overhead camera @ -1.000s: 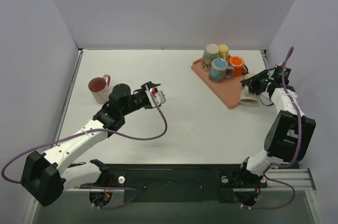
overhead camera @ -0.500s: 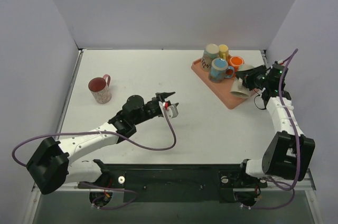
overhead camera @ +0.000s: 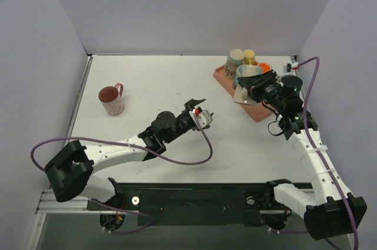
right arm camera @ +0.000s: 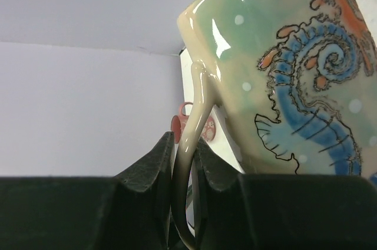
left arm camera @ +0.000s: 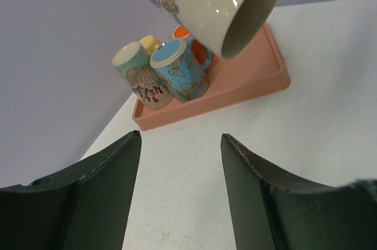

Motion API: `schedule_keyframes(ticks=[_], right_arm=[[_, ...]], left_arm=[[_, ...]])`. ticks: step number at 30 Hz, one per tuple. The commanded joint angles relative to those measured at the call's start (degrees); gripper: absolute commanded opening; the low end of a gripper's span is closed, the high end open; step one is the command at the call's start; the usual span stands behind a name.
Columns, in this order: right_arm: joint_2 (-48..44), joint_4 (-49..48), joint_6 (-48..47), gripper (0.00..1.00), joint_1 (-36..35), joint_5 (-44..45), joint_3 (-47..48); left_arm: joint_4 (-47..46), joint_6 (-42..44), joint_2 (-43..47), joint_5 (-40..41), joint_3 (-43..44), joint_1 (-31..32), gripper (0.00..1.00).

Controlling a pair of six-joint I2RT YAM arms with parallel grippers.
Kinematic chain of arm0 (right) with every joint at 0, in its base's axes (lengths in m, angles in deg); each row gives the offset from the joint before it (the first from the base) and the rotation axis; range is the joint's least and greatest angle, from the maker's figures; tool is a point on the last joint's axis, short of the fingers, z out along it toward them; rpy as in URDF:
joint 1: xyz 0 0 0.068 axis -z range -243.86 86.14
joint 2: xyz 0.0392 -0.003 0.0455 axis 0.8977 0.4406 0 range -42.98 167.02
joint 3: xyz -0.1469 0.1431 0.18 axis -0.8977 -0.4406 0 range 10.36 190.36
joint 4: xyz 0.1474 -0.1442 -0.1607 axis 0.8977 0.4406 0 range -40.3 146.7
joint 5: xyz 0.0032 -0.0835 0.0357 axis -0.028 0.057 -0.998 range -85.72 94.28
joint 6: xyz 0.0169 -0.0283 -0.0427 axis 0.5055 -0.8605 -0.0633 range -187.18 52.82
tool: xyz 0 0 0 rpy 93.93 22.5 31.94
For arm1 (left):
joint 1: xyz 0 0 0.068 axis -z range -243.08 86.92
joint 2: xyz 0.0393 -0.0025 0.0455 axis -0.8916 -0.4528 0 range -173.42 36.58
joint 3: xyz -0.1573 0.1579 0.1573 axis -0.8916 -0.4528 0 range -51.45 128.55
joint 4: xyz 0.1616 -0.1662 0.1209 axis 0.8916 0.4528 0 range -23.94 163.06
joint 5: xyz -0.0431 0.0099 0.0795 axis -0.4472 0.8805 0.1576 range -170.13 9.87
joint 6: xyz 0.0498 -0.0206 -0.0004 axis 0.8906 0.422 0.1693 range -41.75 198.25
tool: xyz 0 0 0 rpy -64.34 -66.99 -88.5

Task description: Turn the mug right side up

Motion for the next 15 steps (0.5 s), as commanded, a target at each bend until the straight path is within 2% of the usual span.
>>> schedule_keyframes(ticks=[1, 9, 15], right_arm=[[-3.4, -5.6, 3.2, 0.0, -4.4, 8.0, 3.9], [-4.0, -8.1, 6.3, 0.0, -10.7, 13.1, 3.6], [-4.5, -8.6, 7.5, 0.0, -13.1, 14.6, 3.9]], left_arm=[[-12.2, 0.5, -2.7, 2.7, 2.3, 2.3, 0.68], [-24.8, 10.1, -10.3, 4.8, 3.5, 6.5, 0.69], [-27.0, 13.1, -14.9, 6.5, 7.7, 6.7, 0.68]])
